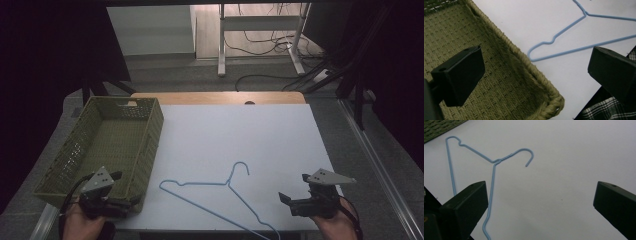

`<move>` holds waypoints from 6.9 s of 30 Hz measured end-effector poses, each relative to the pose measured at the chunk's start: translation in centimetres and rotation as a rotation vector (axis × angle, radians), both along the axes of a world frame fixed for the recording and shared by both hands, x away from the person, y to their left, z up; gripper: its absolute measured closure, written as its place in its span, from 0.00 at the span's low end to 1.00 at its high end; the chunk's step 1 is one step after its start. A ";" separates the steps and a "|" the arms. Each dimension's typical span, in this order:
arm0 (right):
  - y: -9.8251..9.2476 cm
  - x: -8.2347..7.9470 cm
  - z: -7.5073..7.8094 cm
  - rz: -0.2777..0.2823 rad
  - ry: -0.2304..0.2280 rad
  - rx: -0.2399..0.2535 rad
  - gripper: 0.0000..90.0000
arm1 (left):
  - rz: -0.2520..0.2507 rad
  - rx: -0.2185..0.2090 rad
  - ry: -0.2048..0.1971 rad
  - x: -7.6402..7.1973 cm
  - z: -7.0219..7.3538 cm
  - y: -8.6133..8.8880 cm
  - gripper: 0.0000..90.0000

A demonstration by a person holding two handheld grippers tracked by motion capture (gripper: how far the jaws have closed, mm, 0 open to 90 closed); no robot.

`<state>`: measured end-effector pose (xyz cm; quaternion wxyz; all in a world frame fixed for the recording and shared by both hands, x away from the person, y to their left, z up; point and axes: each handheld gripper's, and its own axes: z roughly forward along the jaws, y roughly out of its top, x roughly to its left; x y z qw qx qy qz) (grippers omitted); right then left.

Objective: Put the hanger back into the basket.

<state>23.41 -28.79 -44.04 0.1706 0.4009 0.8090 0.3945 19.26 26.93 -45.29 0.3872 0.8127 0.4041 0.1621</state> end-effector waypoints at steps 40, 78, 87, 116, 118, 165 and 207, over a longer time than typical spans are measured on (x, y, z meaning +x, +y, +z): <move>4.7 0.5 -1.0 0.096 0.059 -0.043 0.00 | -0.032 -0.028 -0.061 -0.4 1.1 -1.0 0.01; 10.3 1.9 -3.7 0.188 0.150 -0.164 0.51 | -0.308 -0.033 0.048 3.5 -2.6 -12.9 0.00; 11.4 2.8 -5.4 0.179 0.230 -0.167 0.73 | -0.308 0.029 0.051 4.8 -3.8 -13.8 0.00; 13.7 2.8 -6.4 0.103 0.199 -0.206 0.96 | -0.328 0.048 0.104 6.3 -3.8 -15.7 0.00; 13.7 2.7 -6.3 0.104 0.195 -0.199 0.96 | -0.323 0.058 0.099 6.8 -3.4 -16.3 0.00; 13.4 1.8 -5.1 0.132 0.157 -0.146 0.91 | -0.377 -0.162 0.414 15.7 -4.1 -23.1 0.91; 12.2 2.7 0.9 0.343 0.171 -0.032 0.97 | -0.466 -0.210 0.112 10.8 3.9 -17.9 0.63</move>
